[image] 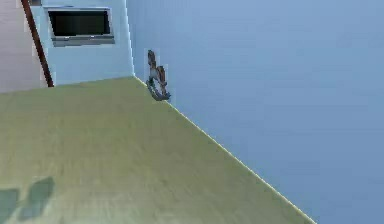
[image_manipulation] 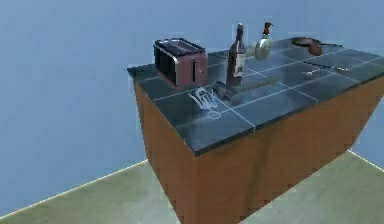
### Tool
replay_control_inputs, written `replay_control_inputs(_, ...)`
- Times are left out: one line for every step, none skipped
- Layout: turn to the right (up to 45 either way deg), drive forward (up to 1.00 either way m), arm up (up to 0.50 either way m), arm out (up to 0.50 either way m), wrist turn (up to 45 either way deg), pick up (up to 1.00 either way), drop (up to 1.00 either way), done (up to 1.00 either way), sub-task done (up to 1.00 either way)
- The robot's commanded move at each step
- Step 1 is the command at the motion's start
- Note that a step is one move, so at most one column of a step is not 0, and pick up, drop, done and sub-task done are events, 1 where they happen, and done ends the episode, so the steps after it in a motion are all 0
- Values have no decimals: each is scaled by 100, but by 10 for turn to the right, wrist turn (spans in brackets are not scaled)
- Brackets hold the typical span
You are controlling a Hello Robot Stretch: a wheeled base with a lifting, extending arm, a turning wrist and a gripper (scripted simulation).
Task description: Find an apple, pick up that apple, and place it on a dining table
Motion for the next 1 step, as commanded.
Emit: replay_control_inputs(300,0,0,0,0,0,0,0,0)
